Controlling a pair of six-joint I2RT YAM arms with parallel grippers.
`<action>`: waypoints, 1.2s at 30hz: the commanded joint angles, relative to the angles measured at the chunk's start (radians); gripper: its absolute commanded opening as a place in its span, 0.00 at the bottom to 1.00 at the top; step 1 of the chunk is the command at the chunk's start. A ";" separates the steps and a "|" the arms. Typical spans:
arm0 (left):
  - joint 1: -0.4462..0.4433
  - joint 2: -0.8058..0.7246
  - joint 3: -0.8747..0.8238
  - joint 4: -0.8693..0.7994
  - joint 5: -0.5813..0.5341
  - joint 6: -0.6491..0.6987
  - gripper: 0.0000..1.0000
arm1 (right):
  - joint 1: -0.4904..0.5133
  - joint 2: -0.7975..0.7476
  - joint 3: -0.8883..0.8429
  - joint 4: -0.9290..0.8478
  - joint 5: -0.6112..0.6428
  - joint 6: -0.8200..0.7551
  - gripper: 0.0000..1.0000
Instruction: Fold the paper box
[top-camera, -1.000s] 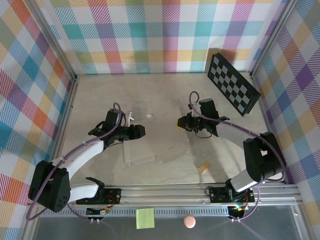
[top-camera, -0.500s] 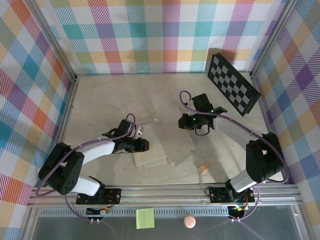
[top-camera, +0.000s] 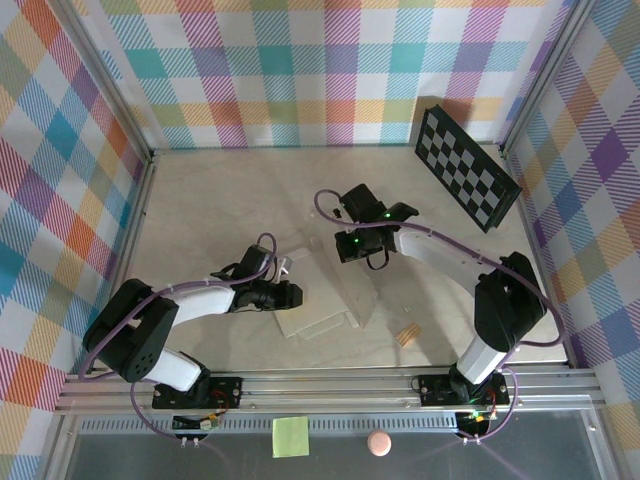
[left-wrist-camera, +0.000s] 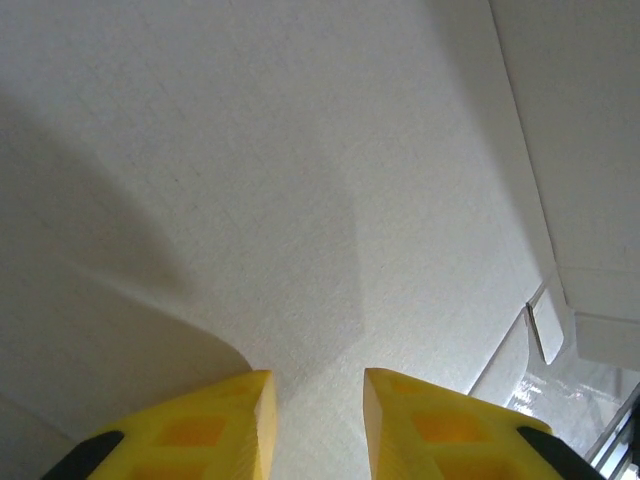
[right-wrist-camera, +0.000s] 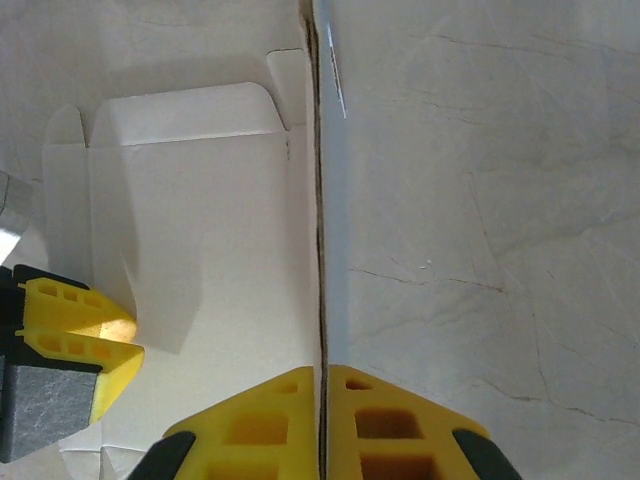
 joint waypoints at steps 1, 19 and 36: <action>-0.017 0.024 -0.027 0.038 0.011 -0.016 0.30 | 0.037 0.062 0.011 -0.106 0.020 -0.014 0.00; -0.016 -0.354 0.024 -0.168 -0.218 0.082 0.41 | 0.058 0.061 0.094 -0.171 0.124 -0.151 0.00; -0.014 -0.602 0.027 -0.175 -0.498 0.343 0.53 | 0.058 -0.133 0.006 -0.098 -0.043 -0.814 0.00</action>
